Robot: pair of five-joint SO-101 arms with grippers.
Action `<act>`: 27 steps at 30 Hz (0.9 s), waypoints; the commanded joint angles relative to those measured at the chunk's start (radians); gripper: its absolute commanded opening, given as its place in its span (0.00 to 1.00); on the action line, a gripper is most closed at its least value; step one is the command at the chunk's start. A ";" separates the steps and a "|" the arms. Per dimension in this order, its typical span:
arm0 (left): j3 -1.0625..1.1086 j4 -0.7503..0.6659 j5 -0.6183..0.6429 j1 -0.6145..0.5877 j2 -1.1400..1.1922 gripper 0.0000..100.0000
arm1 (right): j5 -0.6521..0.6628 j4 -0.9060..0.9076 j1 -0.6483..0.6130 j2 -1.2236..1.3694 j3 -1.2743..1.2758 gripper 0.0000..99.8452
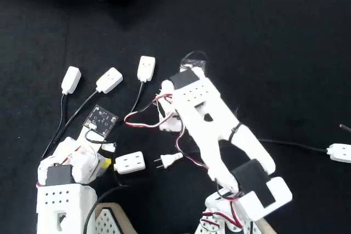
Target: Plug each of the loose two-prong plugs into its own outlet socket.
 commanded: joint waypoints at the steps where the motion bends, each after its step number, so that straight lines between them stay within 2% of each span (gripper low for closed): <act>1: -0.004 -0.017 0.006 -0.008 -0.006 0.28 | 0.003 0.034 0.000 0.025 -0.030 0.13; 11: -0.002 -0.020 0.005 -0.010 -0.006 0.28 | -0.002 -0.196 -0.003 0.292 0.050 0.12; 15: -0.001 -0.021 0.003 -0.010 -0.006 0.28 | -0.002 -0.199 -0.005 0.329 0.027 0.11; 19: 0.015 -0.055 0.003 -0.010 -0.006 0.28 | -0.002 -0.204 -0.003 0.341 0.030 0.01; 27: 0.016 -0.054 0.003 -0.010 -0.006 0.28 | 0.008 -0.163 0.003 0.332 0.021 0.01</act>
